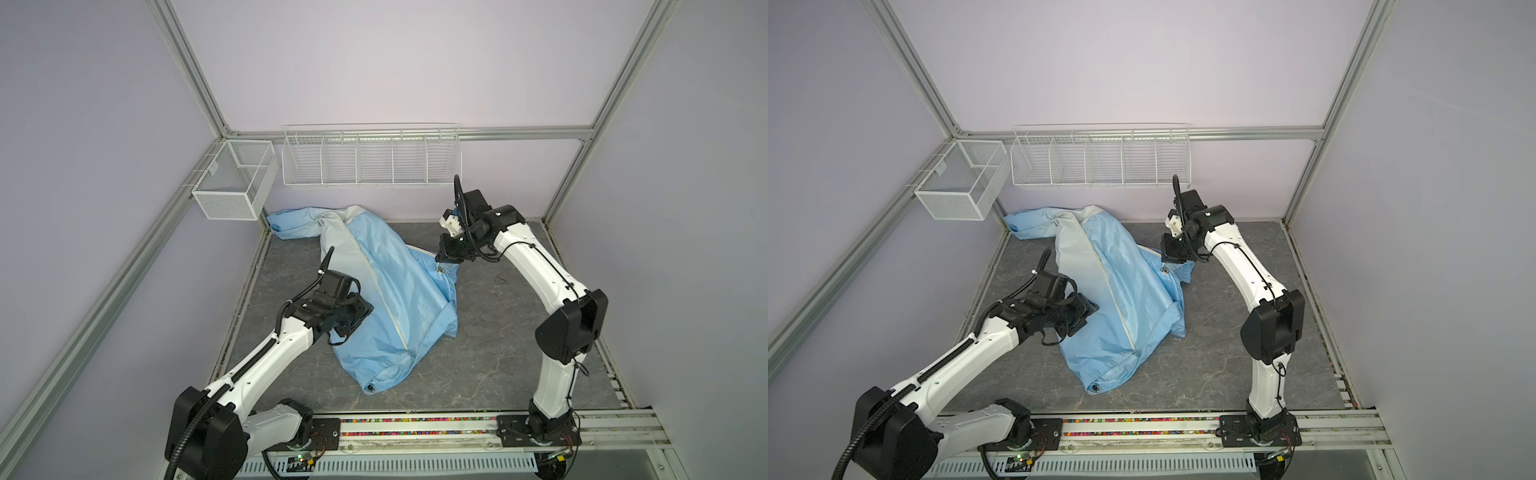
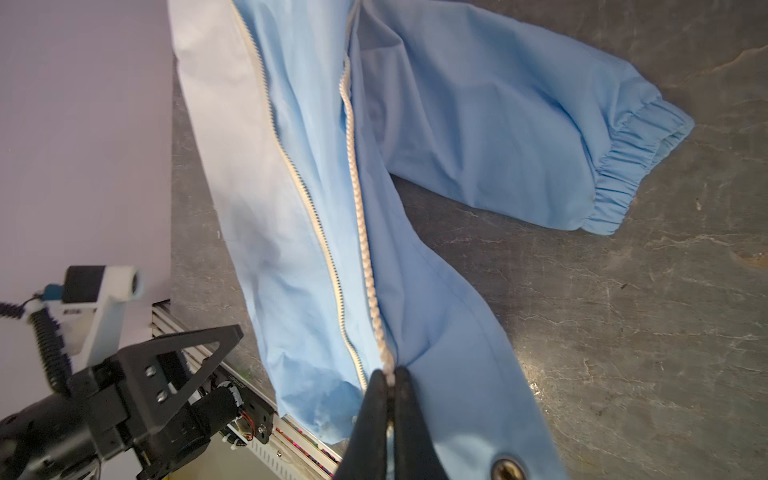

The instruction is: Zip up the jacket

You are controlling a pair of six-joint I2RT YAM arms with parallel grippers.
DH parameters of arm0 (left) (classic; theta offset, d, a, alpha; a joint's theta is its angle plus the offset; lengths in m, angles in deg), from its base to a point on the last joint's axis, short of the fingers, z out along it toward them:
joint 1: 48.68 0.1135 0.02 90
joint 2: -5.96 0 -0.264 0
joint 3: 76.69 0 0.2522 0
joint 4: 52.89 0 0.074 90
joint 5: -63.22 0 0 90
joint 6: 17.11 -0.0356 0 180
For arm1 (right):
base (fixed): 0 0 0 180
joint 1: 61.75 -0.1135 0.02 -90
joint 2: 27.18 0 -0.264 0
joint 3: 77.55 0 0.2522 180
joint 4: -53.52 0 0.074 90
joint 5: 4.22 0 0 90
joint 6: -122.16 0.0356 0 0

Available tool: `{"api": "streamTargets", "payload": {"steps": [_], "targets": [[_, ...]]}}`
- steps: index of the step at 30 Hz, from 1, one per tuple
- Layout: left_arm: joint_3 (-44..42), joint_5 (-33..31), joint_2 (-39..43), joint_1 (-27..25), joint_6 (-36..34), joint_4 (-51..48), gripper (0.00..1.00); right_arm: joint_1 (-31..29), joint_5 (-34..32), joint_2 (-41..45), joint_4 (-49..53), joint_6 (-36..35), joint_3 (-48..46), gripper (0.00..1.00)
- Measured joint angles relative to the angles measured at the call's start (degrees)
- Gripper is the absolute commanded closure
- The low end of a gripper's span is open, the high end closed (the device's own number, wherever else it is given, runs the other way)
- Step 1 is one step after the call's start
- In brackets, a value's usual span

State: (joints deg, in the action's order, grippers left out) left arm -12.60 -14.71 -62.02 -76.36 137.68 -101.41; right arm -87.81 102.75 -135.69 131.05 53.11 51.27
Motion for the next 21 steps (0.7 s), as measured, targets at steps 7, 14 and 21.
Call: {"api": "streamTargets", "payload": {"steps": [7, 14, 21], "targets": [[6.0, 3.0, -3.6, 0.9, -1.1, 1.3, 0.41, -9.4, 2.6, 2.7, -0.1, 0.1, -2.6, 0.93], [2.8, 3.4, -2.2, 3.3, -0.5, 2.3, 0.39, -17.6, 4.1, 7.1, -4.9, 2.6, -23.5, 0.70], [-0.8, 5.0, -2.1, 2.1, -0.4, 2.5, 0.39, -17.4, 5.0, 10.4, -6.3, 3.8, -32.7, 0.38]]}}
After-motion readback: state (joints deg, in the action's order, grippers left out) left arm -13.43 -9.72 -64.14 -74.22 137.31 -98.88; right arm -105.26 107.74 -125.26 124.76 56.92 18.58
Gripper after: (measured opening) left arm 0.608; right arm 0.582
